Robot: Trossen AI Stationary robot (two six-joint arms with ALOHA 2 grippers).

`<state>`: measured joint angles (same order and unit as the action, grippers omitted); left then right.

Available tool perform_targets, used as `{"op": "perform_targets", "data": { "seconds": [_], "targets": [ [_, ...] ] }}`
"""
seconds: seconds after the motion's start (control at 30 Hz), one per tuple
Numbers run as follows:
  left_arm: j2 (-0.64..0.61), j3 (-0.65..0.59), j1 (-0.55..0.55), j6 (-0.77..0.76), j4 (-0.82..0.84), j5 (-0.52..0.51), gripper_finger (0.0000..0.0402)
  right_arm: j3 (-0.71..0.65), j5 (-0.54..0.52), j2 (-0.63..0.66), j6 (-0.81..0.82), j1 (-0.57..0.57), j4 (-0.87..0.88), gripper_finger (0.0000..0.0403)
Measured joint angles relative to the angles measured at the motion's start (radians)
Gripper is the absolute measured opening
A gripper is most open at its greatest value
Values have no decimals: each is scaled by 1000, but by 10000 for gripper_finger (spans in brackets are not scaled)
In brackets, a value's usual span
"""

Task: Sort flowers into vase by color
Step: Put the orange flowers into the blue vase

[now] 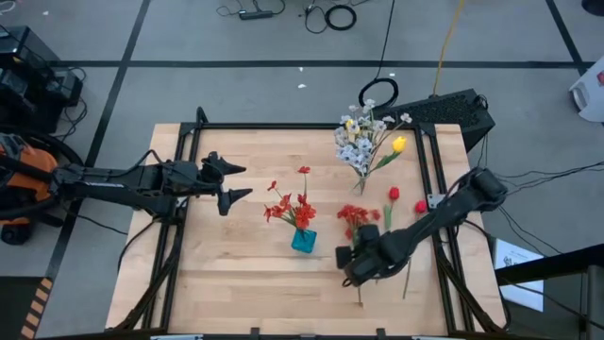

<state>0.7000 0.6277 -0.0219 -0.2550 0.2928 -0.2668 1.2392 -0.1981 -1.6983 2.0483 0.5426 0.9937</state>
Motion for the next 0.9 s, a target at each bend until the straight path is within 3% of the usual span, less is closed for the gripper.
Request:
{"op": "perform_targets", "data": {
  "seconds": [0.2, 0.57, 0.9],
  "targets": [
    [0, 0, 0, 16, 0, 0, 354, 0, 100, -81, 0, 0, -97, 43],
    [0, 0, 0, 86, 2, 0, 354, 0, 97, -104, 8, 0, -86, 153],
    [0, 0, 0, 85, 3, 0, 354, 0, 103, -223, -73, -6, -70, 187]
  ]
}}
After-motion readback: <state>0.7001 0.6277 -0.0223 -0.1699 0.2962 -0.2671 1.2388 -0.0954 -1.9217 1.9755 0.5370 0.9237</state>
